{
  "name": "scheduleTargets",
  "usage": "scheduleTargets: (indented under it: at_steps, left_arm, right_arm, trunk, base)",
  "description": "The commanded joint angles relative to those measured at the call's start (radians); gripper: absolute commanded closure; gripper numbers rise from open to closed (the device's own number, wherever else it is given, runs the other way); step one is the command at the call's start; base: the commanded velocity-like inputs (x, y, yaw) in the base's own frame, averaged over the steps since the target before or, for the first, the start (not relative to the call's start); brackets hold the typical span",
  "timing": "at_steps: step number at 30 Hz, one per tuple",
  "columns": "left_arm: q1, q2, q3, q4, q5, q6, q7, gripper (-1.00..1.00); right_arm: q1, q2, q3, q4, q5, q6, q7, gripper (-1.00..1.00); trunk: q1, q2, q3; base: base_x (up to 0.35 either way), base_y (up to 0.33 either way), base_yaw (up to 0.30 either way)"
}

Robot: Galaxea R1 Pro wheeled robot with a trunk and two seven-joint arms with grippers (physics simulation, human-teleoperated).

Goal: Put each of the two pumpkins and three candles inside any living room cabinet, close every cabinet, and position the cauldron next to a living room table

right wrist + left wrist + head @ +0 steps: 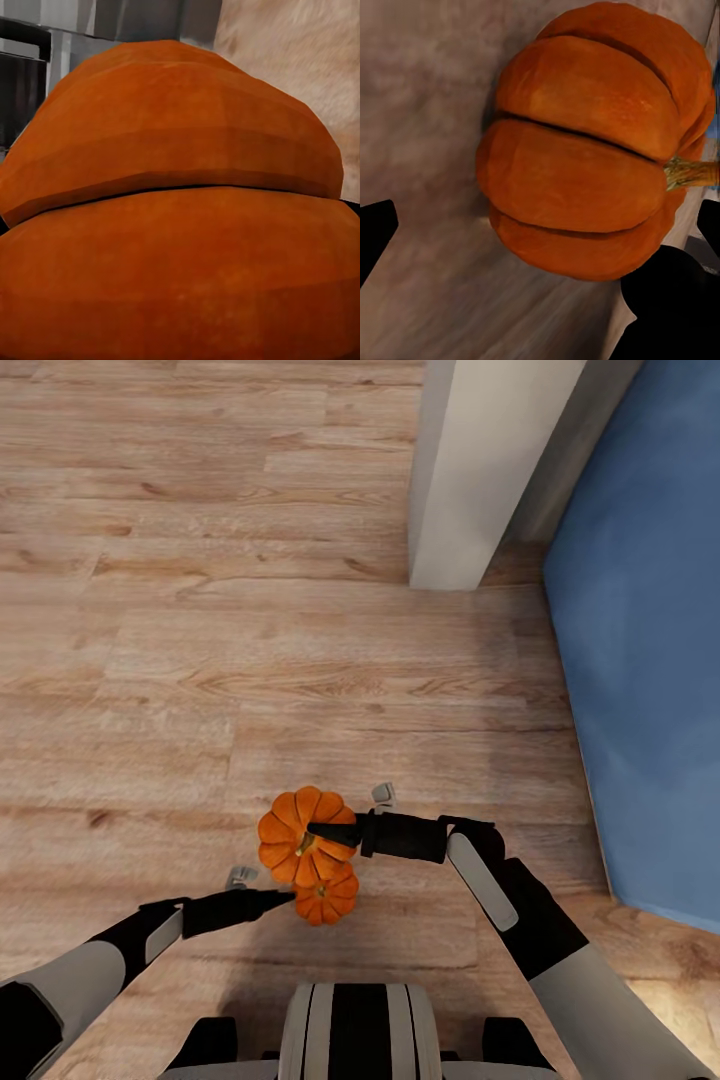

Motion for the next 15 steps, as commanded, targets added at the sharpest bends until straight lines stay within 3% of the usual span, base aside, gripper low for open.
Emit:
scheduleTargets:
  at_steps: [1, 8, 15]
  left_arm:
    - [0.0, -0.001, 0.001, -0.006, 0.0, 0.0, 0.0, -1.0]
    - [-0.003, 0.004, 0.003, -0.039, -0.003, 0.002, 0.01, -1.0]
    - [-0.009, -0.024, 0.008, -0.042, -0.002, -0.001, 0.011, -1.0]
  right_arm:
    - [0.0, 0.001, 0.0, 0.001, -0.001, 0.001, 0.0, 1.0]
    - [0.0, 0.002, 0.012, 0.001, -0.001, 0.0, 0.0, 1.0]
    - [0.0, 0.002, 0.026, 0.0, -0.002, -0.002, 0.002, 1.0]
  trunk:
    - [0.0, 0.0, 0.0]
    - [0.0, 0.0, 0.0]
    - [0.0, 0.0, 0.0]
  base:
    - [0.0, 0.0, 0.0]
    - [0.0, 0.0, 0.0]
    - [0.0, 0.0, 0.0]
